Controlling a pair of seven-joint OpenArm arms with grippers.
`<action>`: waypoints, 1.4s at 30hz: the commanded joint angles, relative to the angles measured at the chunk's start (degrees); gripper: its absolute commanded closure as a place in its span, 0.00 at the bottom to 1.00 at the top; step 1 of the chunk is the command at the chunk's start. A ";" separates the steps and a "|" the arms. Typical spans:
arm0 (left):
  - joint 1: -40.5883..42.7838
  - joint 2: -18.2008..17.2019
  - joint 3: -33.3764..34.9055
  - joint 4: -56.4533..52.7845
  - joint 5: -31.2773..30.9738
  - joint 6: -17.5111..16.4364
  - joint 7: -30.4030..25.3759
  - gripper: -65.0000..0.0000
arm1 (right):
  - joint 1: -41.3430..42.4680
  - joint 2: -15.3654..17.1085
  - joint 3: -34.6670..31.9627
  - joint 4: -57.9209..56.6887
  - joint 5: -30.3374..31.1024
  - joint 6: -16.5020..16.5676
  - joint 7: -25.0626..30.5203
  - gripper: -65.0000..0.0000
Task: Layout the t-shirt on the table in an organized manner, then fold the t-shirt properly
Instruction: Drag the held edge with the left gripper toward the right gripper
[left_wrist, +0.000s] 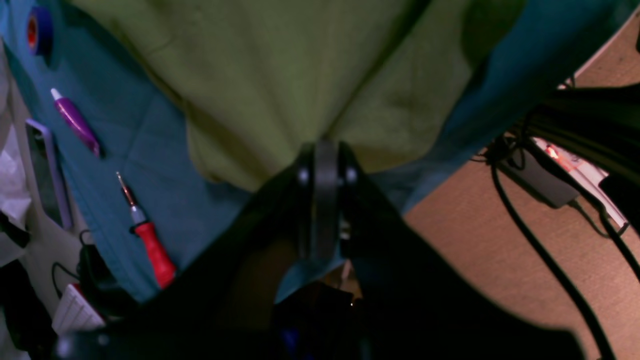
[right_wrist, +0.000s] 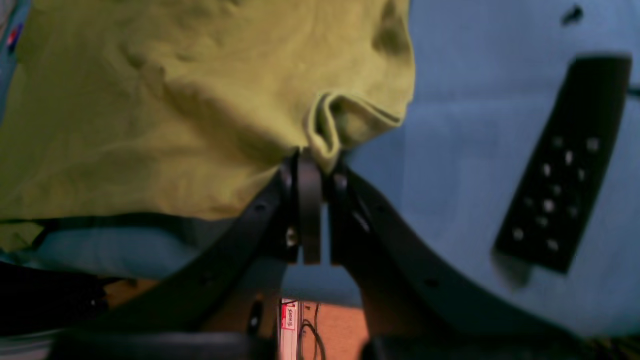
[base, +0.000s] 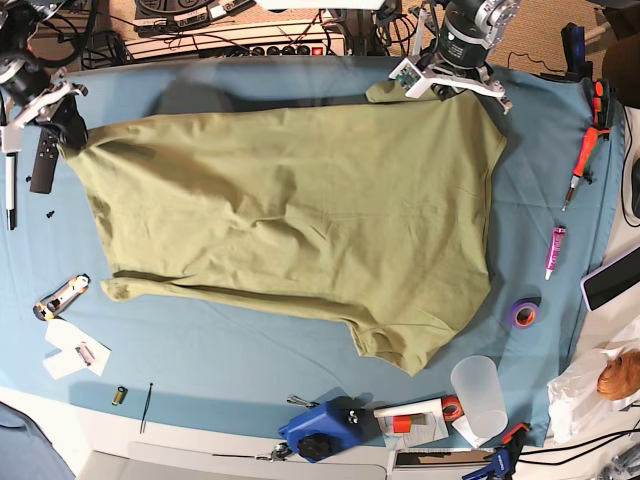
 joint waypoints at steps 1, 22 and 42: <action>0.39 -0.68 -0.09 1.05 0.94 0.46 0.33 1.00 | -1.03 0.85 2.14 1.01 2.36 0.06 1.23 1.00; -1.38 -2.86 -0.09 1.09 7.32 3.19 -6.03 1.00 | -3.23 0.92 5.42 0.90 2.78 0.06 1.23 1.00; -20.61 -2.82 -0.09 -15.30 -6.69 -2.25 -18.23 1.00 | 8.66 0.94 -14.95 0.87 -29.68 -1.09 17.81 1.00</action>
